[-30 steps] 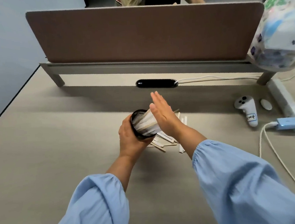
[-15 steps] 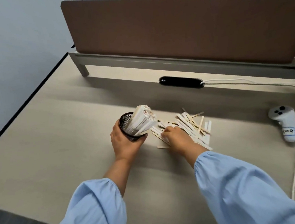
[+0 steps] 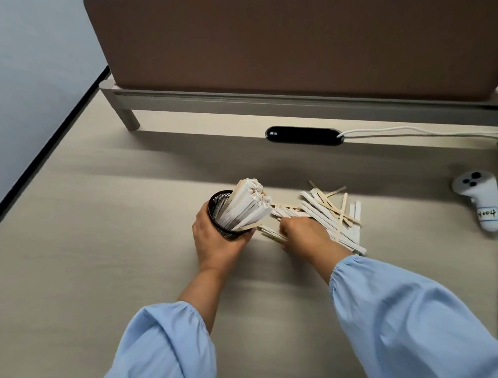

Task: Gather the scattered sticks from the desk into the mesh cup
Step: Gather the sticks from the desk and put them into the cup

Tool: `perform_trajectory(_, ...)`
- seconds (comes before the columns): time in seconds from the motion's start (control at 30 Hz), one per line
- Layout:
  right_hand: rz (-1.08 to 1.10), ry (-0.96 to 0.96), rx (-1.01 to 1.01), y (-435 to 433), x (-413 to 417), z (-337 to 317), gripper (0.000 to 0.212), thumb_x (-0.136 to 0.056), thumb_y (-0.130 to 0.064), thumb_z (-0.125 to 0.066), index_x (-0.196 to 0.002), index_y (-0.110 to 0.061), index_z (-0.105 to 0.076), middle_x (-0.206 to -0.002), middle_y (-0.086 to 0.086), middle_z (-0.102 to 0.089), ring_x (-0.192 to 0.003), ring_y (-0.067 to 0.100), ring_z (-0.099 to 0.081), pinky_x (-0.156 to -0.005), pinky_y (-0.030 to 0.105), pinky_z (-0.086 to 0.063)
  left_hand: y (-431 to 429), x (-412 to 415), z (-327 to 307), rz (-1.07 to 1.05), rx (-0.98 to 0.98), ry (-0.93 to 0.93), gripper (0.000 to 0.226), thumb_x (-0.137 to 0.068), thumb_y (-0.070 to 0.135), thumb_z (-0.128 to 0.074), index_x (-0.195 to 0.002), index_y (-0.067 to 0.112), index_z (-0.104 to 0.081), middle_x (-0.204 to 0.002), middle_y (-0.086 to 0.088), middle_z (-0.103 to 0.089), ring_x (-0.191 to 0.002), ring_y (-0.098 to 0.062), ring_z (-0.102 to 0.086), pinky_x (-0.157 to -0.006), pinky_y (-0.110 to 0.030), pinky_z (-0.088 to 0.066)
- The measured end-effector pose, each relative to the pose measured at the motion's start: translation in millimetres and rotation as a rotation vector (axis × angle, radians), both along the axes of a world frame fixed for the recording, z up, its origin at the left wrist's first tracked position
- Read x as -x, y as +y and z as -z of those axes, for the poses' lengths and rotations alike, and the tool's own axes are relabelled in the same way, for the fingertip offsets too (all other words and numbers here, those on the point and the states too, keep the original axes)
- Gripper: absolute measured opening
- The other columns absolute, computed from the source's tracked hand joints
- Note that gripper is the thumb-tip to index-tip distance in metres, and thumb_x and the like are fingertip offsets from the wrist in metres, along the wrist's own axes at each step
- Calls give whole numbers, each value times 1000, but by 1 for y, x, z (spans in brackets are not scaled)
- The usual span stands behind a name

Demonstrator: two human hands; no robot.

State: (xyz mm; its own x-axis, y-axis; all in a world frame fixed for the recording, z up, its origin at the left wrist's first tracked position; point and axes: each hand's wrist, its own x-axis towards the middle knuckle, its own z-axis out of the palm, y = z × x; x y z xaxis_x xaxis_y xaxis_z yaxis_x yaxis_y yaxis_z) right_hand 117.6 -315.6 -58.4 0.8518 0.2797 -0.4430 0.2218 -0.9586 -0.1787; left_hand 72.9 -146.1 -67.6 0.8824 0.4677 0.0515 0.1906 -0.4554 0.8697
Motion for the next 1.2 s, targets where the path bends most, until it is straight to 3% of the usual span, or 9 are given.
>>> perform_trajectory(0.23,8,45,83,9,5,-3,30,-86,1,-48,-113,-3,-60,-121,18,-61,-112,36,-57,-90,35,-46,0,-4,2,42,4,-18,95,-42,42,-83,-125,13,-45,-120,-8,-57,-112,-29,-51,-98,-46,-43)
perform_trajectory(0.53,150,76,53,12,11,-5,34,-90,-3,-42,-120,-7,-59,-128,15,-60,-118,35,-56,-95,34,-45,2,-12,0,90,14,-43,94,-41,50,-76,-123,16,-45,-120,-6,-58,-112,-27,-52,-97,-47,-43)
perform_trajectory(0.63,289,102,-45,8,12,-3,30,-91,-7,-40,-117,-8,-55,-126,17,-59,-115,35,-56,-89,35,-44,2,-19,4,121,19,-42,91,-42,48,-78,-122,18,-47,-118,-4,-59,-111,-26,-54,-95,-48,-45)
perform_trajectory(0.7,382,83,-149,2,10,-5,20,-92,-12,-39,-109,-8,-46,-119,21,-60,-108,38,-57,-77,36,-40,-1,-24,6,141,27,-36,89,-42,45,-81,-121,22,-47,-117,-2,-60,-110,-24,-55,-95,-48,-45)
perform_trajectory(0.77,592,13,-299,-8,2,-8,18,-92,-11,-34,-109,-6,-40,-114,24,-61,-102,39,-58,-72,35,-36,-5,-30,9,159,32,-32,88,-41,44,-82,-120,24,-47,-116,-1,-60,-109,-23,-55,-95,-47,-46)
perform_trajectory(0.83,881,-63,-437,-23,-10,-9,24,-93,-7,-29,-115,-4,-38,-115,25,-60,-102,40,-57,-74,37,-37,-11,-36,10,183,36,-31,87,-41,45,-83,-119,25,-49,-115,0,-61,-108,-22,-56,-94,-46,-46)
perform_trajectory(0.9,1055,-123,-453,-41,-18,-7,25,-96,-11,-28,-116,-4,-40,-118,24,-60,-100,40,-56,-78,39,-40,-20,-42,11,216,51,-29,86,-42,45,-84,-119,26,-50,-114,2,-62,-107,-21,-57,-93,-45,-47)
perform_trajectory(1.03,997,-73,-289,-67,-20,3,41,-92,-37,-53,-114,-3,-46,-114,19,-64,-105,38,-60,-79,38,-46,-34,-51,12,248,56,-23,92,-42,49,-83,-122,23,-47,-117,0,-60,-110,-22,-55,-94,-45,-46)
perform_trajectory(1.2,910,-59,-222,-71,-31,15,27,-91,-29,-55,-106,-7,-57,-111,16,-65,-104,36,-59,-75,33,-43,-32,-63,14,263,59,-34,93,-42,47,-81,-124,21,-45,-120,-2,-58,-112,-24,-53,-96,-47,-45)
